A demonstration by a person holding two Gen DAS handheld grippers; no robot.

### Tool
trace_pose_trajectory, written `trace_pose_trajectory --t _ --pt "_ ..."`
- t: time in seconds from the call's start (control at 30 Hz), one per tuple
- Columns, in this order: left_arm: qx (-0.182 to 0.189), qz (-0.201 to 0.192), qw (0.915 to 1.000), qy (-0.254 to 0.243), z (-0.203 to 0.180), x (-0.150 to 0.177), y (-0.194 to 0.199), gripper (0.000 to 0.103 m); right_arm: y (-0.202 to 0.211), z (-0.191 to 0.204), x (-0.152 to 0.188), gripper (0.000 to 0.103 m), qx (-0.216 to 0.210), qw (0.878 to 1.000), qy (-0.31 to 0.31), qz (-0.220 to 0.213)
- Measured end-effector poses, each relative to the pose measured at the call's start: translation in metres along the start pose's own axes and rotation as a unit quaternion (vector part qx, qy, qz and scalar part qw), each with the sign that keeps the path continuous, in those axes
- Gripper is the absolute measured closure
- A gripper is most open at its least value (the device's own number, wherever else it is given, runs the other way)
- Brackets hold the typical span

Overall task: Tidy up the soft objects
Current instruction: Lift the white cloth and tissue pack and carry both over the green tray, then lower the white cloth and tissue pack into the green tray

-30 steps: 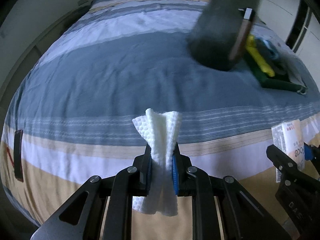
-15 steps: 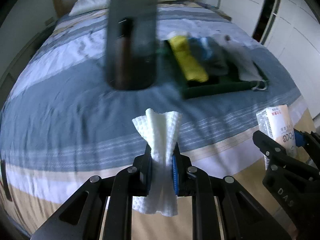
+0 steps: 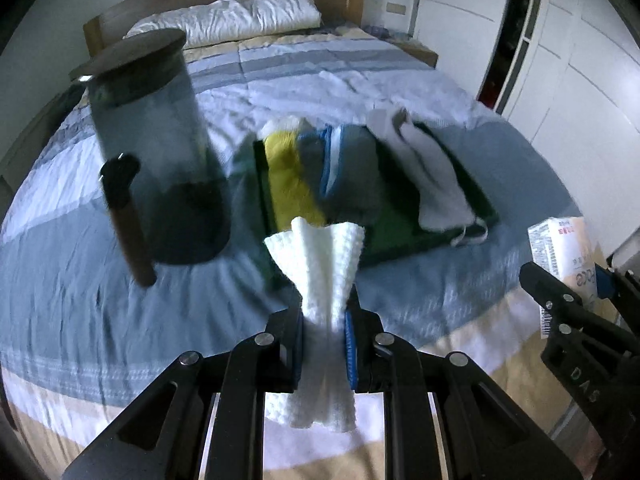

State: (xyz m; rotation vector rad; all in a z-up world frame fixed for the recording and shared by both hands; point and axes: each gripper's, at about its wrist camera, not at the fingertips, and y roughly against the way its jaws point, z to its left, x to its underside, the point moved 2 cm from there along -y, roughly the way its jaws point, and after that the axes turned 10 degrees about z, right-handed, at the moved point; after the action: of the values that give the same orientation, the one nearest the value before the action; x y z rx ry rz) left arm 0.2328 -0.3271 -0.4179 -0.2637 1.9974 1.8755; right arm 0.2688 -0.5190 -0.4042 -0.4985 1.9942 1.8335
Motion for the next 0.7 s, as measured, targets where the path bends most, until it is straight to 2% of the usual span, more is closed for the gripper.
trace_pose_trajectory --t 0.37,0.7 --pt "-0.014 -0.037 0.9991 0.013 -0.019 -0.068 -0.022 0.089 -0.027 -0.019 -0.054 0.054 -0.02 0.998 0.026 -0.049" --pt "-0.033 -0.026 0.9986 0.03 -0.027 -0.119 -0.064 0.089 -0.086 -0.02 -0.104 0.054 -0.024 0.996 0.073 -0.047"
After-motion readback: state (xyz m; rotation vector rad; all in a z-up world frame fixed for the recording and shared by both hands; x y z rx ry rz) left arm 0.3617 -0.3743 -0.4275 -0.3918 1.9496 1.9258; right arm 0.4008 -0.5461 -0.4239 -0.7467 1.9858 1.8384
